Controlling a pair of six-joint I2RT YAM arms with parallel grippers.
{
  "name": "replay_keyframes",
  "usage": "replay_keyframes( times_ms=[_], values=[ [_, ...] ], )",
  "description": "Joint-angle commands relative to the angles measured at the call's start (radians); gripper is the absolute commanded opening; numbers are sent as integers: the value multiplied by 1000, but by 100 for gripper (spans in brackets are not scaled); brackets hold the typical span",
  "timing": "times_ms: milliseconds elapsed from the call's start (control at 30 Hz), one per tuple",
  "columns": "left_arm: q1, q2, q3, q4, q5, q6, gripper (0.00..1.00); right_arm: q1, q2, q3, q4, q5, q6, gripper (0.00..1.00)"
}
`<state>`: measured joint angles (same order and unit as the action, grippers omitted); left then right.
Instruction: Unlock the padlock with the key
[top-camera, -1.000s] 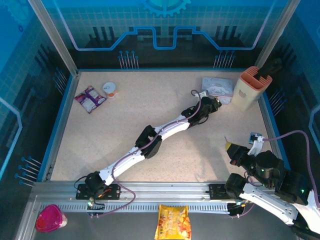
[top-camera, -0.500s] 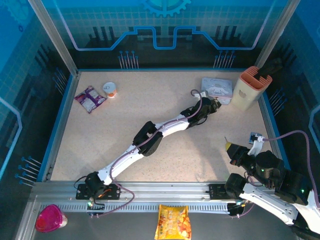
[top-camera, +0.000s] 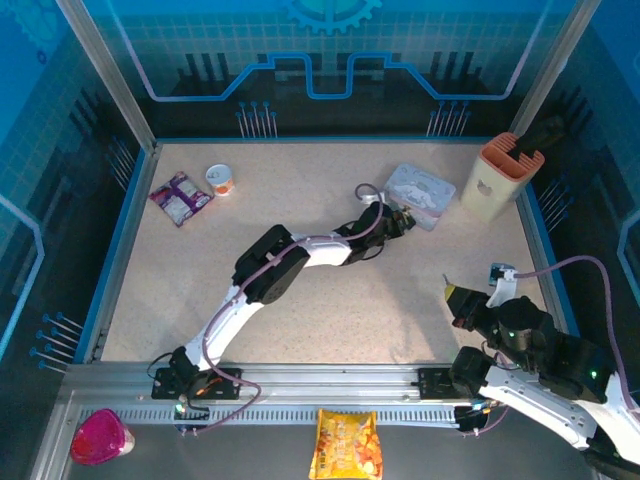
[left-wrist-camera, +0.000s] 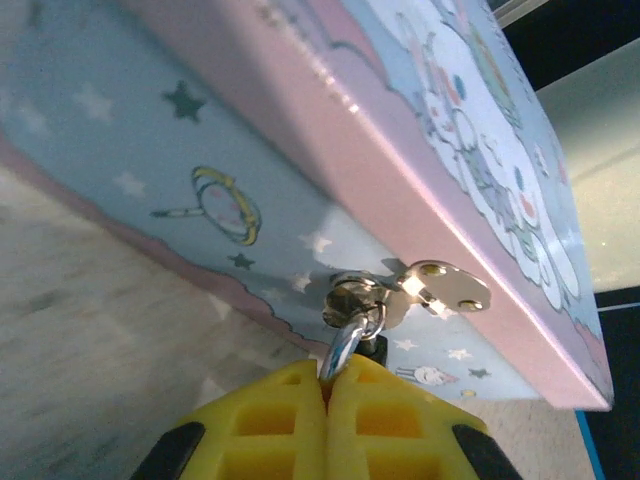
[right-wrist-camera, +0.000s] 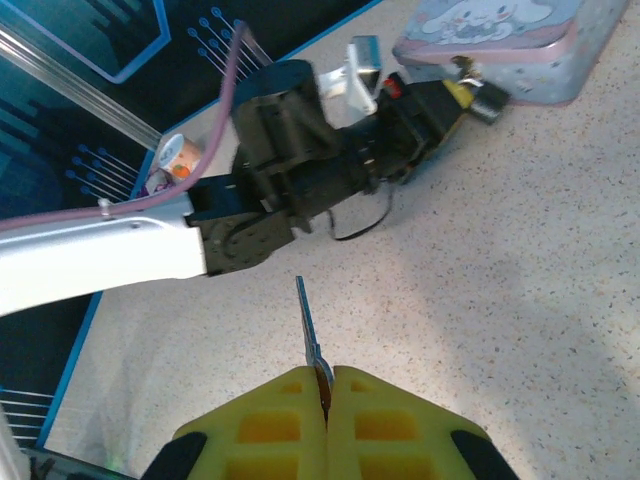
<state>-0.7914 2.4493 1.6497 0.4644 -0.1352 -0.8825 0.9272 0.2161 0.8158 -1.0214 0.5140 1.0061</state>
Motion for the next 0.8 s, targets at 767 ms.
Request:
replay_keyframes(
  times_ms=[767],
  values=[
    [103,-730,-1150,176,121,-4,0,69,296,-287,419,-139,116,0]
  ],
)
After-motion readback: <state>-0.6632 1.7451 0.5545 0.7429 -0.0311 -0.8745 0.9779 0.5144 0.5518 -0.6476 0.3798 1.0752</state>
